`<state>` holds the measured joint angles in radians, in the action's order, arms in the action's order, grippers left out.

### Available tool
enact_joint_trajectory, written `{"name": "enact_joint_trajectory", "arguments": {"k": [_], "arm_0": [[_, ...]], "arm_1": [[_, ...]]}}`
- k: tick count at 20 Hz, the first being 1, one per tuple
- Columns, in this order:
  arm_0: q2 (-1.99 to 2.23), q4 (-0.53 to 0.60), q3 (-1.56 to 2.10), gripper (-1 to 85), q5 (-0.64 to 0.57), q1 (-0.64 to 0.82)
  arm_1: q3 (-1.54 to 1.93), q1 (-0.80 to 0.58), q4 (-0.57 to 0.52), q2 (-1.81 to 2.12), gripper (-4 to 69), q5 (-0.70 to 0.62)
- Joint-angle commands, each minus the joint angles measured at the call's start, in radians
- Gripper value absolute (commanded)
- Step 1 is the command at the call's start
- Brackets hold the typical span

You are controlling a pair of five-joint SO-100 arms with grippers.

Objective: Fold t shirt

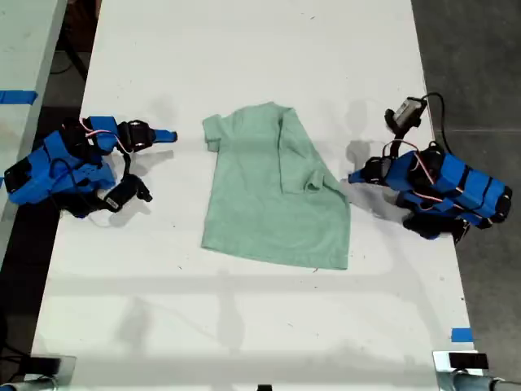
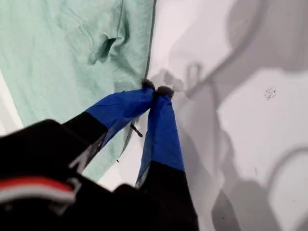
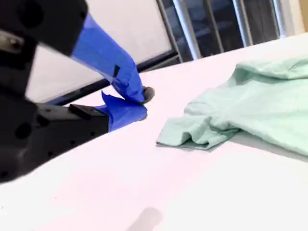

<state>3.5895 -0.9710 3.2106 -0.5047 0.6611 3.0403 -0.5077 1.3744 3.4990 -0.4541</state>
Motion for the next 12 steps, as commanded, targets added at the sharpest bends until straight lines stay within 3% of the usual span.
{"name": "enact_joint_trajectory", "arguments": {"k": [1,12], "arm_0": [[0.009,-0.011,0.008,-0.3,0.040,0.026],[0.009,-0.035,0.028,-0.3,0.149,0.060]], "arm_1": [[0.049,0.011,-0.002,0.011,1.3,0.000],[0.049,0.020,-0.002,0.011,1.3,0.005]]}}
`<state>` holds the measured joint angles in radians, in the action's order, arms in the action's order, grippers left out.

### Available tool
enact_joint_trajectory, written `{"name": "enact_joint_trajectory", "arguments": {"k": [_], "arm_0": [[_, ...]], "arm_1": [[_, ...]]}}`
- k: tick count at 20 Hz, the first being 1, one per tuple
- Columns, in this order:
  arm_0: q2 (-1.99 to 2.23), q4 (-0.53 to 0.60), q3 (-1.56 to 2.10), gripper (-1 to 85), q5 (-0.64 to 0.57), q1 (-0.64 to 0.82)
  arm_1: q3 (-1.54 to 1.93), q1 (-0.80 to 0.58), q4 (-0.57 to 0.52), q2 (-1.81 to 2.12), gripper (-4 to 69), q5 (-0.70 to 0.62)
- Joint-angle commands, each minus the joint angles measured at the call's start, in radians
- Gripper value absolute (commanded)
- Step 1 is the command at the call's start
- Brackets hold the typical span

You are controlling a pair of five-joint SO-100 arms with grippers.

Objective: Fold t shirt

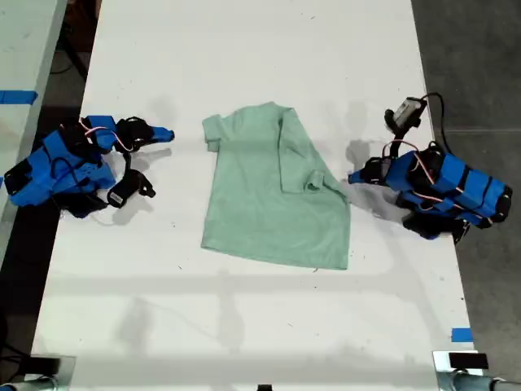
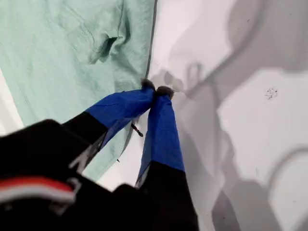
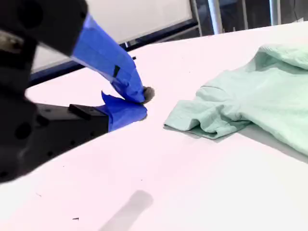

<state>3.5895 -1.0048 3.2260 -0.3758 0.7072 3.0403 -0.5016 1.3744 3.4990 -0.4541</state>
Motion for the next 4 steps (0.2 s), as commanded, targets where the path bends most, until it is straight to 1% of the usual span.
{"name": "enact_joint_trajectory", "arguments": {"k": [1,4], "arm_0": [[0.009,-0.002,0.014,-0.3,0.021,0.015],[0.009,-0.006,0.021,-0.3,0.044,0.034]], "arm_1": [[0.049,0.015,-0.002,0.011,1.3,0.006],[0.049,0.023,-0.002,0.011,1.2,0.012]]}}
